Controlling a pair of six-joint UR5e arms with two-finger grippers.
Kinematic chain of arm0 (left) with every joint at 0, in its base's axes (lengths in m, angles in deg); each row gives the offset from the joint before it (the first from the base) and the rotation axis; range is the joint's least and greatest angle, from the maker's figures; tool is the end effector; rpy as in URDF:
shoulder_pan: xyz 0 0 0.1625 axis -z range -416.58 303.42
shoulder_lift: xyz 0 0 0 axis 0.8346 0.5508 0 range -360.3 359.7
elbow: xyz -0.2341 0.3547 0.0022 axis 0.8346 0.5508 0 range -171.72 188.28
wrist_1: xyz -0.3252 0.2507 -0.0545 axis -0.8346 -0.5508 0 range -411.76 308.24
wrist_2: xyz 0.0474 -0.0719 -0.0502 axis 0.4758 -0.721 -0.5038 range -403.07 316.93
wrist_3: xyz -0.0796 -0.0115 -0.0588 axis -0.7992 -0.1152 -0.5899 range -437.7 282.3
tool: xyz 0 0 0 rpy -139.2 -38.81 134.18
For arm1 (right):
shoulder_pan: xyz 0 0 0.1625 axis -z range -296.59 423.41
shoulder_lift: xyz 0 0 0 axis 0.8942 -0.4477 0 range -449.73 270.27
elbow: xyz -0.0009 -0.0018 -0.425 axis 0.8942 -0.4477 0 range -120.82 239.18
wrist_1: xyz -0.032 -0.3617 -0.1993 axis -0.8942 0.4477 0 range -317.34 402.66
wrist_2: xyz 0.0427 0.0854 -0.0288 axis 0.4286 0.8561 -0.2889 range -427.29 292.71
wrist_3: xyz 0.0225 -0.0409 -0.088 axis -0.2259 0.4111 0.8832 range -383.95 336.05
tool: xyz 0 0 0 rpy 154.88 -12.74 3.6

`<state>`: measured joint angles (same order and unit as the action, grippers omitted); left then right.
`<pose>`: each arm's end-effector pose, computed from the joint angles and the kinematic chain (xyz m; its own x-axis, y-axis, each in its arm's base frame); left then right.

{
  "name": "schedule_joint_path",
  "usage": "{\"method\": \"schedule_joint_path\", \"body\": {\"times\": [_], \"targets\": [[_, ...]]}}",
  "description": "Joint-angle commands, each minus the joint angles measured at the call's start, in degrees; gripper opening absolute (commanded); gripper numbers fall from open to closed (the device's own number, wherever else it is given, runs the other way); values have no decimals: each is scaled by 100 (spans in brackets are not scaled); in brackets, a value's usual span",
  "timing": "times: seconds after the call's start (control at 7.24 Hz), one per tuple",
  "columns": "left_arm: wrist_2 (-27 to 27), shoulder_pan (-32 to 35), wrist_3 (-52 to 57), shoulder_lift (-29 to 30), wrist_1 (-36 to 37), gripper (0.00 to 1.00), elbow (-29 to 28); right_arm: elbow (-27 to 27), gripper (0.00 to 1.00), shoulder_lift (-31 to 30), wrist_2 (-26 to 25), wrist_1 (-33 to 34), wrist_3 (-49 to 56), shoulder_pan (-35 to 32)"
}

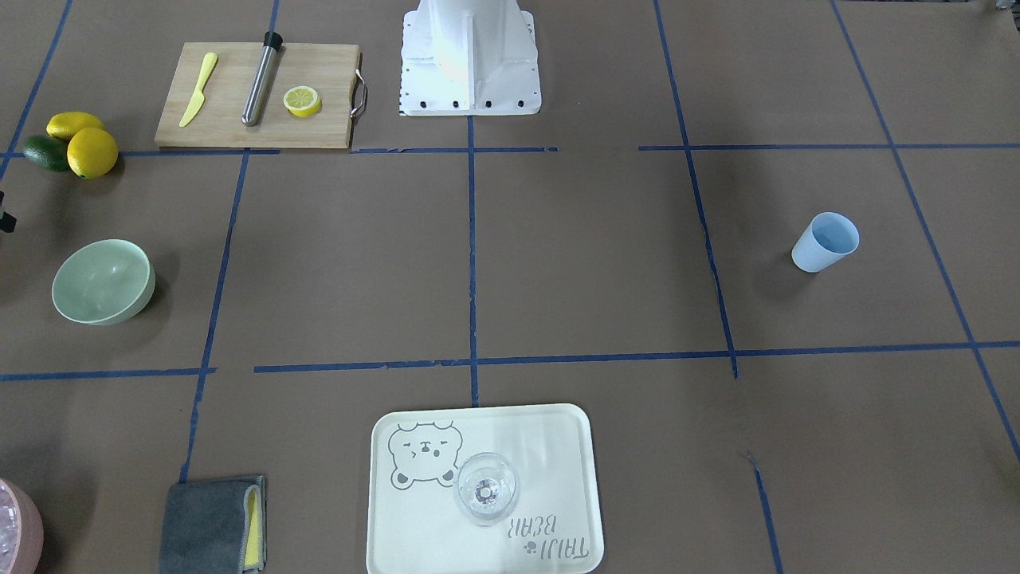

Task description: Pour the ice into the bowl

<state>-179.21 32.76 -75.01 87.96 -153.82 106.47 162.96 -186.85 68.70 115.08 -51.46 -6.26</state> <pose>-0.0558 -0.4939 0.5771 0.6889 0.2810 -0.6682 -0.0433 0.9361 0.3490 -0.1008 -0.4492 0.5609 0.6332 -0.0648 0.7713 0.0276 0.9977 0.0612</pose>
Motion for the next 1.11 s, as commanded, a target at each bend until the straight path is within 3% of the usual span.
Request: {"method": "schedule_joint_path", "body": {"times": [0.0, 0.28, 0.69, 0.83, 0.97], "targets": [[8, -4, 21, -2, -25, 100, 7, -314, 100, 53, -953, -788, -857, 889], [17, -13, 48, -2, -25, 100, 7, -646, 99, 140, -1145, -1210, -1316, 1051], [61, -13, 30, -10, -244, 100, -19, -1753, 95, 562, -1119, -2326, -2063, 1078], [61, -13, 30, -10, -271, 100, -19, -1712, 70, 554, -1102, -2372, -2083, 1078], [61, -13, 21, -10, -271, 100, -10, -1660, 25, 493, -1067, -2373, -2083, 1078]]}}
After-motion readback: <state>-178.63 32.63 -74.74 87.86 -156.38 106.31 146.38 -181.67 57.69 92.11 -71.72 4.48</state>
